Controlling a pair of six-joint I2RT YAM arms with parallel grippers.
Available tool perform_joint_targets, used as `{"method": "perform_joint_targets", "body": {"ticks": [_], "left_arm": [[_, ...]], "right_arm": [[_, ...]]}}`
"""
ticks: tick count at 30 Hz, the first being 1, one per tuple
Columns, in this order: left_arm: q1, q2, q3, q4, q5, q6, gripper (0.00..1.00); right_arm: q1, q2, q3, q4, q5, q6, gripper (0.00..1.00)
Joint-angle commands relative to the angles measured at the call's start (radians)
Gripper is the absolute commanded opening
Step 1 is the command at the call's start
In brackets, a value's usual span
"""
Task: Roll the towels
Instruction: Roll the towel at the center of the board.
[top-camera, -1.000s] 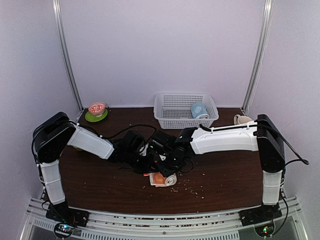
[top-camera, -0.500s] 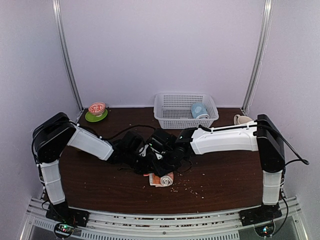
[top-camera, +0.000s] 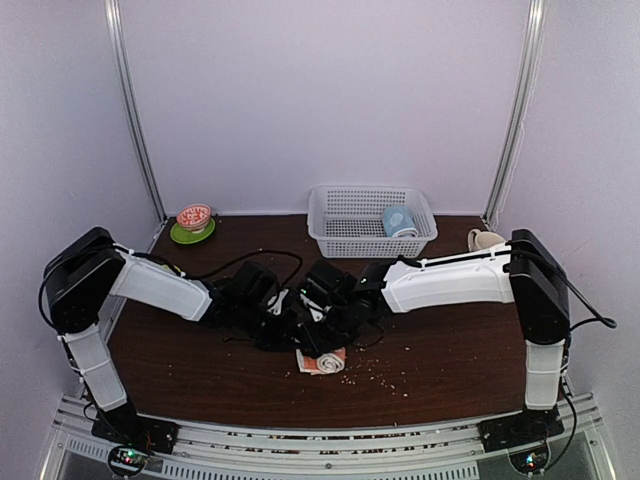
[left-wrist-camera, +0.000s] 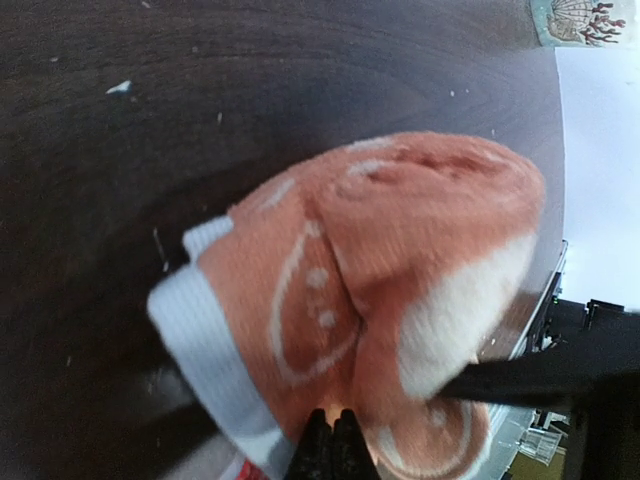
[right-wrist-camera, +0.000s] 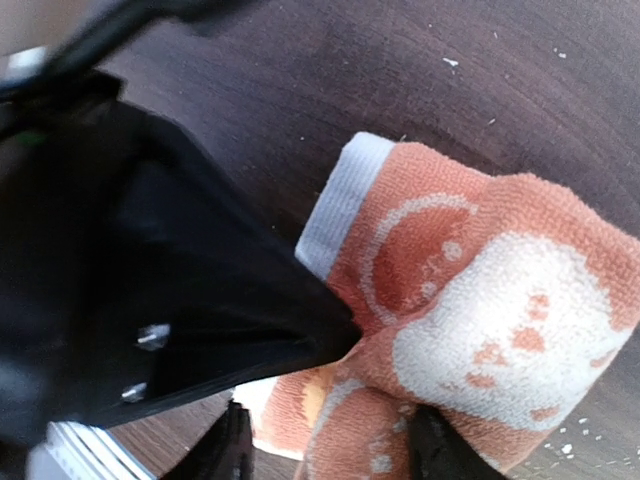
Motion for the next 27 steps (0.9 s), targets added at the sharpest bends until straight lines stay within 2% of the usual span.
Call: {"method": "perform_joint_targets", "body": {"ticks": [1,7,13,20,27], "left_arm": [[0.000,-0.113,-0.030,-0.081,-0.043,0.035,0.00],[0.014,-0.180,-0.045,-0.061,-0.081,0.027,0.00],[0.020,-0.086,0.000,0.108,0.010,-0.017,0.00],[0.020,-0.009,-0.018,0.351,0.109,-0.099,0.00],[0.020,0.034,-0.008,0.418,0.128,-0.104,0.00]], "right_arm": [[-0.007,0.019,-0.026,0.040,-0.027,0.006,0.60],[-0.007,0.026,-0.042,0.077,-0.063,-0.003,0.74],[-0.007,0.028,-0.053,0.095,-0.085,-0.011,0.89],[-0.009,0.028,-0.059,0.102,-0.099,-0.017,0.99],[-0.009,0.027,-0.058,0.109,-0.111,-0.022,1.00]]}}
